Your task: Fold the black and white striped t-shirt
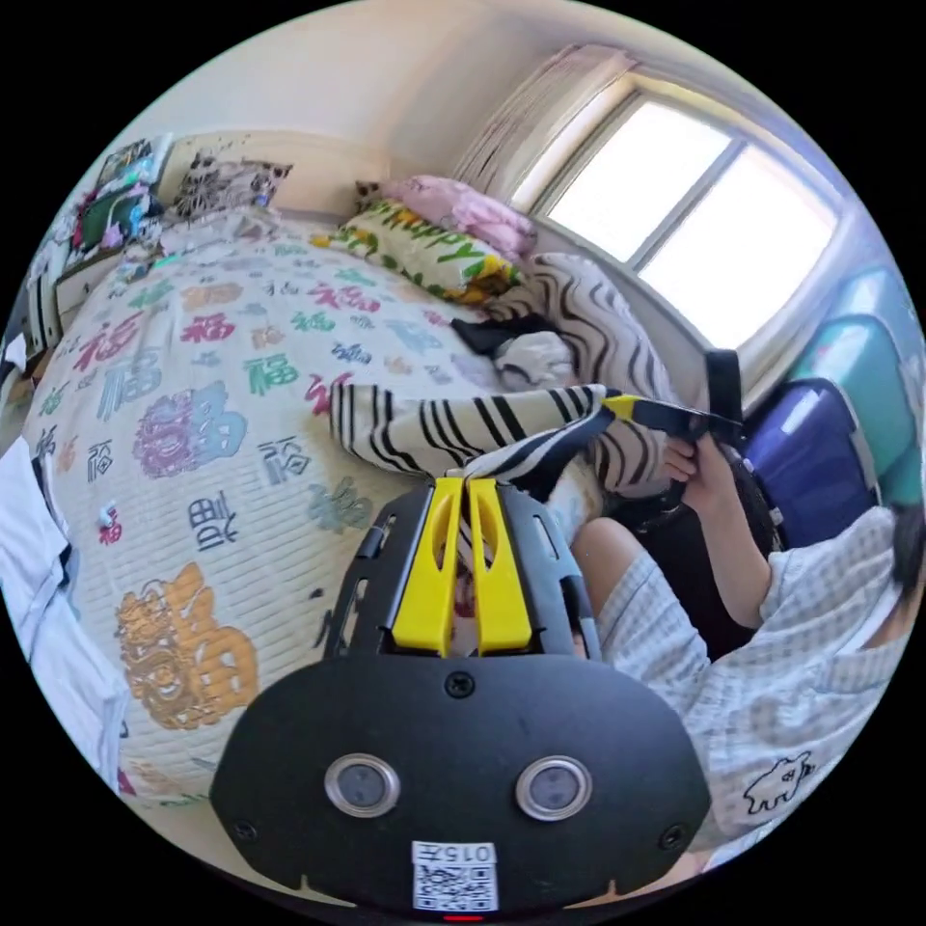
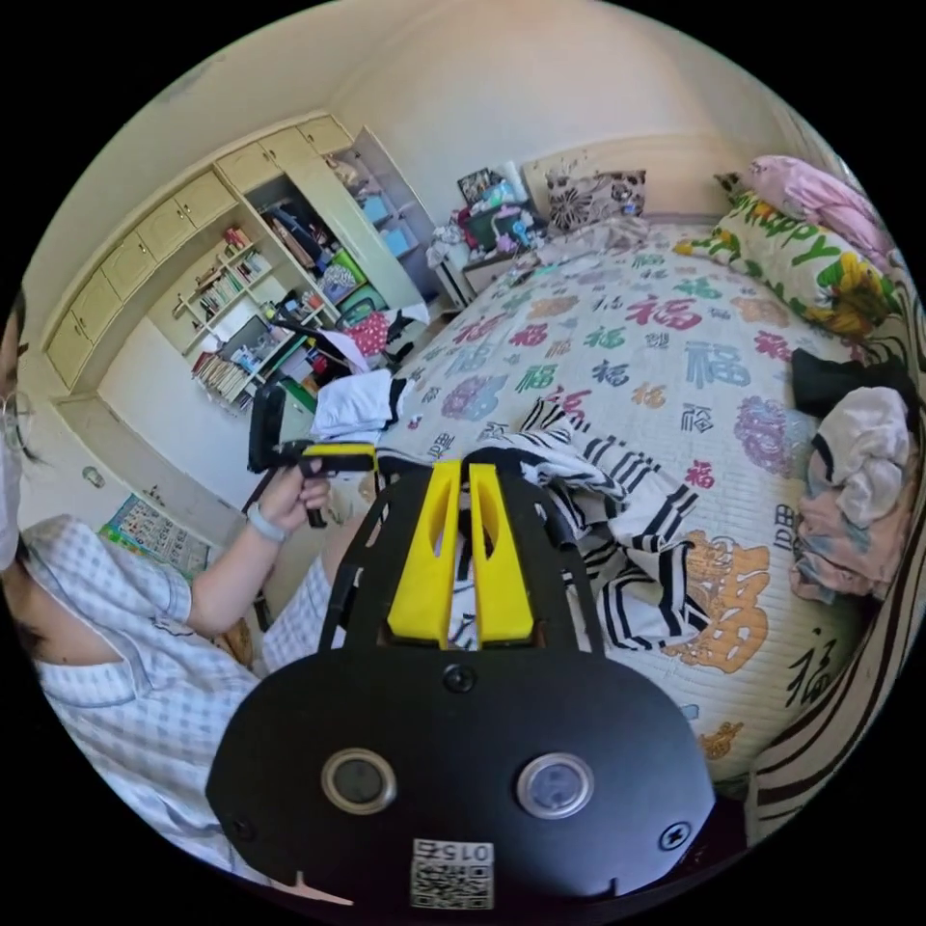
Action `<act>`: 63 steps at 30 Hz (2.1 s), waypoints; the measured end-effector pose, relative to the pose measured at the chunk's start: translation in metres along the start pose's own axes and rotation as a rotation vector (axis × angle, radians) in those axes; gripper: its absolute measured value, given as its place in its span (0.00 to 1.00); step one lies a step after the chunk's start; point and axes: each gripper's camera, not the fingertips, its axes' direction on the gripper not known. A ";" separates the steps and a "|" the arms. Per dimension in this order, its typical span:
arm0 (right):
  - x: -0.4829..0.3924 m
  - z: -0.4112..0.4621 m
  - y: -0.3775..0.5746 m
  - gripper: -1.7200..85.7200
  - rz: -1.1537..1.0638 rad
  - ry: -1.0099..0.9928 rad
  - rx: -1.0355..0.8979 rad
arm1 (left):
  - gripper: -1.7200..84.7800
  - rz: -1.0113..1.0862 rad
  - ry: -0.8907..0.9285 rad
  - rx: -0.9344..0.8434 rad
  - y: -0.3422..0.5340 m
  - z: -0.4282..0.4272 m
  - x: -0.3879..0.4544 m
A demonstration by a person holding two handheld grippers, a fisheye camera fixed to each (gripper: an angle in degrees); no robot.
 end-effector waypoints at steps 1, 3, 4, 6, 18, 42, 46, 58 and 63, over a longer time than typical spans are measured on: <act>0.002 0.008 -0.002 0.02 0.002 0.001 -0.016 | 0.03 -0.045 -0.048 -0.032 -0.007 0.008 -0.018; 0.004 0.034 -0.010 0.02 0.015 0.069 -0.068 | 0.04 -0.111 -0.142 -0.046 -0.012 0.019 -0.037; 0.004 0.039 -0.012 0.02 0.014 0.090 -0.082 | 0.06 -0.135 -0.159 -0.076 -0.014 0.025 -0.043; -0.001 0.052 -0.016 0.03 -0.024 0.145 -0.142 | 0.08 -0.134 -0.150 -0.073 -0.013 0.027 -0.040; -0.025 0.113 -0.060 0.17 -0.023 0.203 -0.290 | 0.13 -0.132 -0.244 -0.418 -0.003 0.097 -0.012; -0.226 -0.126 -0.009 0.03 -0.183 0.354 0.135 | 0.02 0.237 -0.587 0.140 0.094 -0.051 0.229; -0.307 -0.211 0.001 0.03 -0.296 0.472 0.376 | 0.03 0.374 -0.671 0.370 0.113 -0.126 0.322; -0.487 -0.386 0.073 0.03 -0.407 0.681 0.997 | 0.02 0.632 -0.784 0.985 0.201 -0.279 0.524; -0.522 -0.390 0.072 0.03 -0.468 0.839 1.119 | 0.02 0.625 -0.903 1.150 0.201 -0.288 0.555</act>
